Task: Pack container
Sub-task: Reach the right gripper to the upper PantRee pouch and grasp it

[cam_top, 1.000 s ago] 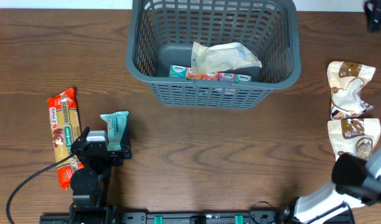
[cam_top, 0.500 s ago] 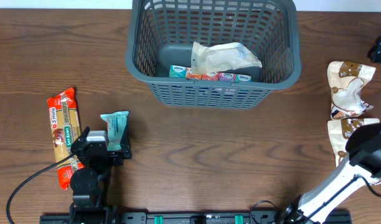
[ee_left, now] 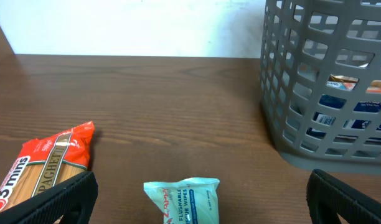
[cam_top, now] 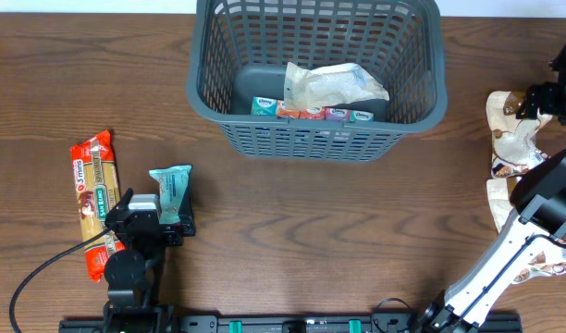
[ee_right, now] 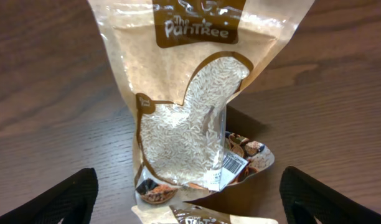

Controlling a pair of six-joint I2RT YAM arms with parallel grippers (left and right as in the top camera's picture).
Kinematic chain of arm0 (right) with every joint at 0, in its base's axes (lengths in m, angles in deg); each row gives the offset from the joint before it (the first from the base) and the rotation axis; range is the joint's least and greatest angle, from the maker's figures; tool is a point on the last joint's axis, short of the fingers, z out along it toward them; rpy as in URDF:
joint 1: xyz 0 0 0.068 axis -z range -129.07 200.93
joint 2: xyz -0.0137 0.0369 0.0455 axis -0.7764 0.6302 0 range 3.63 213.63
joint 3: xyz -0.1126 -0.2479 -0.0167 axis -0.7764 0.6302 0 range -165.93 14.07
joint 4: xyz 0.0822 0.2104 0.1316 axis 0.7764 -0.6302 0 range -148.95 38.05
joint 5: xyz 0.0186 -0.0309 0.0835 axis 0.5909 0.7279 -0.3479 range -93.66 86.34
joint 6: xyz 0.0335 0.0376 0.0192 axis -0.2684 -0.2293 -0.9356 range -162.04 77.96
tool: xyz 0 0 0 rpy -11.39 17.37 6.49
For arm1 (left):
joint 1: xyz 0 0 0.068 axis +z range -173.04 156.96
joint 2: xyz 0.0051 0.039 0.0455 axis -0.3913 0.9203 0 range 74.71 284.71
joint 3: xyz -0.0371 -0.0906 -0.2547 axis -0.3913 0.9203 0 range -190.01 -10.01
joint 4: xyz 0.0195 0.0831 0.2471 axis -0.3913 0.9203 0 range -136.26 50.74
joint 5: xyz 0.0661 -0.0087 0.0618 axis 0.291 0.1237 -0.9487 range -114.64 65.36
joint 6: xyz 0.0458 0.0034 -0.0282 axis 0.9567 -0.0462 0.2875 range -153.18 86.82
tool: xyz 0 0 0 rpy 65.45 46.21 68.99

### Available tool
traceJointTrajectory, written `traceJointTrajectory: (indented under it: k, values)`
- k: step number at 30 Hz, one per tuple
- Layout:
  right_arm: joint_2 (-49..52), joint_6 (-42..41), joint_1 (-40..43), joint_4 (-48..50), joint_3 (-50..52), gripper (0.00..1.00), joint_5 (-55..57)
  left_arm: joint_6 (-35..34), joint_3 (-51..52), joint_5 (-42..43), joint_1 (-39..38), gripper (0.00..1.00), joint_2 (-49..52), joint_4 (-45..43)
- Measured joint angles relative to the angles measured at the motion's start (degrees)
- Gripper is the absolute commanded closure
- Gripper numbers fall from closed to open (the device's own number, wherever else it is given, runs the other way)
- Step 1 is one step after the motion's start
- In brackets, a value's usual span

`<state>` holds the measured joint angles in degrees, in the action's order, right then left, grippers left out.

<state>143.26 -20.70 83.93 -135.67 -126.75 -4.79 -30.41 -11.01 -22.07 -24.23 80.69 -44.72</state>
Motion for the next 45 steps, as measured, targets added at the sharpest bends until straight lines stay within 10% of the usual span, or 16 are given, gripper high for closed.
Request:
traceJointTrajectory:
  k: [36, 45]
  values:
    - [2.5, 0.2, 0.4, 12.9, 17.2, 0.01, 1.1, 0.0, 0.0, 0.0, 0.0, 0.01, 0.0, 0.0]
    - [2.5, 0.3, 0.4, 14.0, 17.3, 0.40, -0.4, 0.0, 0.0, 0.0, 0.0, 0.01, 0.0, -0.3]
